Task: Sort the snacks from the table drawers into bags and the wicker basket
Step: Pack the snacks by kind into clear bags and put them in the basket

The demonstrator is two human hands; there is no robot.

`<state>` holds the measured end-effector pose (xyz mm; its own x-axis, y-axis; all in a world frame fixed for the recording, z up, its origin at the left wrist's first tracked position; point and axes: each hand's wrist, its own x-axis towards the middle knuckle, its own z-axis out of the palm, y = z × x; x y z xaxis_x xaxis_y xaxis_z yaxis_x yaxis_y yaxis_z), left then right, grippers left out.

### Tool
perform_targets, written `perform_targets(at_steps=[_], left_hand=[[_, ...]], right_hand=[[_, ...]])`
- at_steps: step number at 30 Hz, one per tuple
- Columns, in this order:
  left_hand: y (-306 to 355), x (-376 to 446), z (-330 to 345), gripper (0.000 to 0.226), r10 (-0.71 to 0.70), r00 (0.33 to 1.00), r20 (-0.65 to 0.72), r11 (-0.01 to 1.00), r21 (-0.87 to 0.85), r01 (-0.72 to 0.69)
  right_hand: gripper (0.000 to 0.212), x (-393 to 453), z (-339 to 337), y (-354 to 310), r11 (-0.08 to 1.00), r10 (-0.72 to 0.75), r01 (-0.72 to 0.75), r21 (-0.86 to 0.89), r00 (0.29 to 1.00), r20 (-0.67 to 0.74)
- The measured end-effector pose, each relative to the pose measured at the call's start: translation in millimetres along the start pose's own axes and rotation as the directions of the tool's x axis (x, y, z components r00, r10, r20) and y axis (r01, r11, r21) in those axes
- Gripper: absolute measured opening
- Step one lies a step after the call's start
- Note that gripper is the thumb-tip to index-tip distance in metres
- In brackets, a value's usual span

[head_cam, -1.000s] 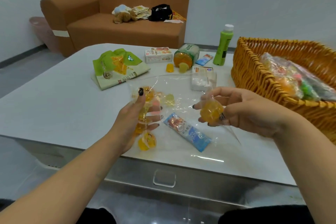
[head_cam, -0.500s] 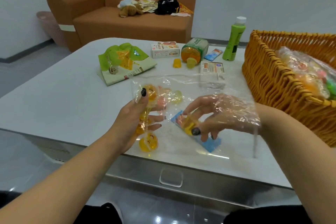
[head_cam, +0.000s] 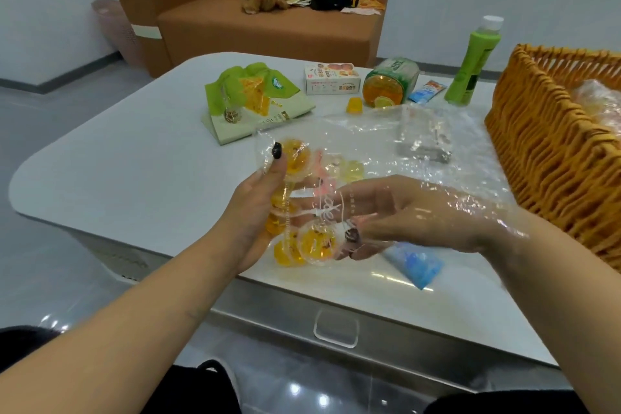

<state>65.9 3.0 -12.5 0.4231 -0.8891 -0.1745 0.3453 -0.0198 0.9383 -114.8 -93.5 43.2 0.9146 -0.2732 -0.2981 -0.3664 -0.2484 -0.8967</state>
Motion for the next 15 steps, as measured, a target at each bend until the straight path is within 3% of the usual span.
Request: perform_targets(at_steps=[3, 5, 7, 9, 12, 15], left_hand=[[5, 2, -4, 0.057, 0.008, 0.999, -0.043, 0.999, -0.039, -0.01], [10, 5, -7, 0.059, 0.024, 0.996, -0.087, 0.997, -0.074, -0.03], [14, 7, -11, 0.057, 0.039, 0.99, -0.136, 0.993, -0.105, -0.053], [16, 9, -15, 0.051, 0.038, 0.981, -0.192, 0.99, -0.124, -0.063], [17, 11, -23, 0.043, 0.01, 0.96, -0.28, 0.983, -0.171, -0.06], [20, 14, -32, 0.05, -0.031, 0.939, -0.343, 0.97, -0.235, -0.054]], right_hand=[[0.042, -8, -15, -13, 0.982, -0.049, 0.056, 0.181, 0.998, -0.046], [0.03, -12, -23, -22, 0.939, -0.118, 0.177, 0.295, 0.971, -0.207], [0.029, -8, -32, -21, 0.89, -0.089, 0.286, 0.354, 0.872, -0.481], [0.023, 4, -41, -9, 0.885, 0.03, 0.298, 0.359, 0.732, -0.681], [0.019, 30, -48, 16, 0.959, 0.132, 0.126, 0.252, 0.59, -0.796], [0.025, 61, -42, 41, 0.991, 0.058, -0.133, -0.024, 0.579, -0.813]])
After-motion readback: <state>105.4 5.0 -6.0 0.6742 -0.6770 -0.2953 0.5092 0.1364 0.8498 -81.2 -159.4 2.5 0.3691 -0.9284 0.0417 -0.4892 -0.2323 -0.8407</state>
